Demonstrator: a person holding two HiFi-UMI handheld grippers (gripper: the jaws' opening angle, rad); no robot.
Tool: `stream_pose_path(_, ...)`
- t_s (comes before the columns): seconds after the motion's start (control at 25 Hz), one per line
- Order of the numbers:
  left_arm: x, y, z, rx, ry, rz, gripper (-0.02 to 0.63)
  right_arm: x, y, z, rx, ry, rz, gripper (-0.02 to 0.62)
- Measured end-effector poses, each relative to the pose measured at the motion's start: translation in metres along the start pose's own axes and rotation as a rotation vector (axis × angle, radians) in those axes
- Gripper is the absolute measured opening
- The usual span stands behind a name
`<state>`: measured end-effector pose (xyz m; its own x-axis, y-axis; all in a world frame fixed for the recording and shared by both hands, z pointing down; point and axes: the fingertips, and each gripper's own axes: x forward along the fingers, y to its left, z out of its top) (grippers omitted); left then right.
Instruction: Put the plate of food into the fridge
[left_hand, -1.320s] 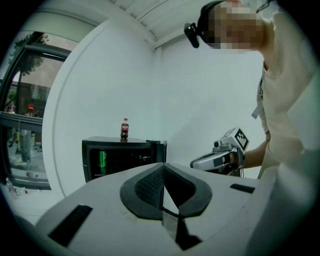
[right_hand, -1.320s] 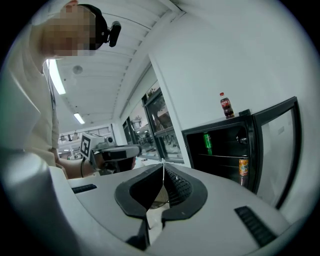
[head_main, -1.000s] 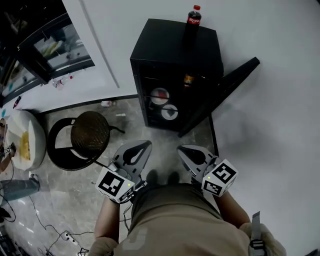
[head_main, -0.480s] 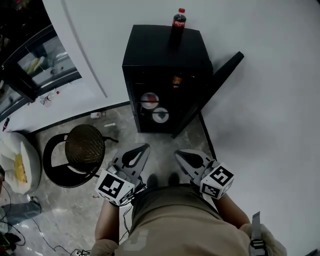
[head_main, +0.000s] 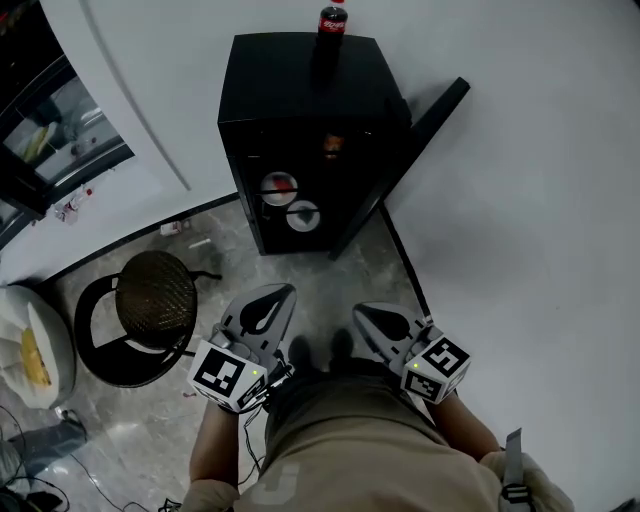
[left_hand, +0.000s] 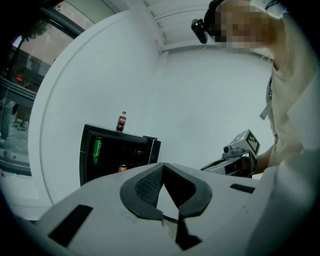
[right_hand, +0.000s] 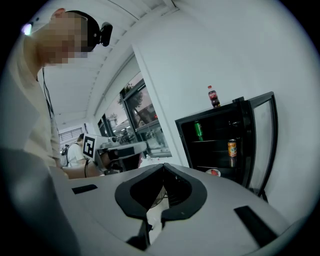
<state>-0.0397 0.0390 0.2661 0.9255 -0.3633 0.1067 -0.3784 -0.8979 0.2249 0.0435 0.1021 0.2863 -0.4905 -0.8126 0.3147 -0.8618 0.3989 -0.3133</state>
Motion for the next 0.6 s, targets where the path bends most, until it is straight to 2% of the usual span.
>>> stream_pose_path(0.36, 0.004, 0.0, 0.01, 0.052, 0.015, 0.067, 0.011, 0.004, -0.007, 0.013, 0.003, -0.063, 0.07, 0.021)
stream_pose_path(0.6, 0.034, -0.034, 0.018, 0.03, -0.03, 0.085, 0.011, -0.035, -0.031, 0.014, 0.005, -0.055, 0.11, 0.021)
